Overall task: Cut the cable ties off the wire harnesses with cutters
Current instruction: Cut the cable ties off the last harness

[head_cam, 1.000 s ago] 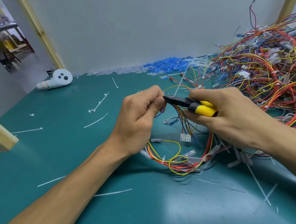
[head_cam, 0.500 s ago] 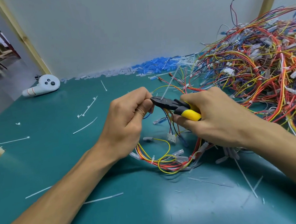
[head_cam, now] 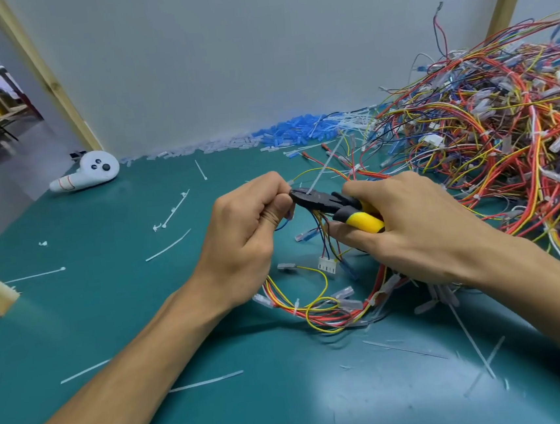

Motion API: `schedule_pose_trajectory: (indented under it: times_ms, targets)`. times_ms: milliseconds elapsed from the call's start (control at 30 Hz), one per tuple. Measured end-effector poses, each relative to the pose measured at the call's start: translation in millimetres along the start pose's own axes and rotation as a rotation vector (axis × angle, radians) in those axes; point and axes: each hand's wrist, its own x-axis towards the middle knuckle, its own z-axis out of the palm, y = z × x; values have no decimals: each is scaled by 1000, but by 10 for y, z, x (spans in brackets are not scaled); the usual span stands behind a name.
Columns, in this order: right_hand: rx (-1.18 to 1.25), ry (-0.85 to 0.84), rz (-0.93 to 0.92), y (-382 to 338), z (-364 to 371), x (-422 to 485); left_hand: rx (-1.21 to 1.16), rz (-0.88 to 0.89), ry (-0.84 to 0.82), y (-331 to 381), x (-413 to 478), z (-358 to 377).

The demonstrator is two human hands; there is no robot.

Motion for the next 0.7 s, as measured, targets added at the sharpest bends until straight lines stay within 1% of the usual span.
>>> schedule_pose_trajectory:
  times_ms: [100,233,333,467,567,700]
  targets:
    - [48,-40,-6,-13,17,1,8,-3,-8,-10,1,-3]
    - [16,-63,-12,-16,25,-4,25,-6,-13,-10,0,-4]
    - [36,-35,-9,-24,17,-9,10,-3,-7,11,1,-14]
    - [-47,12,-8,-71,23,-5,25,11,7,22,4,-29]
    - [-11,14,16,-70,17,-5,20,5,3,25,3,-26]
    - [-98,-5,-5,-88,-9,1,37,7,3,18,0,-26]
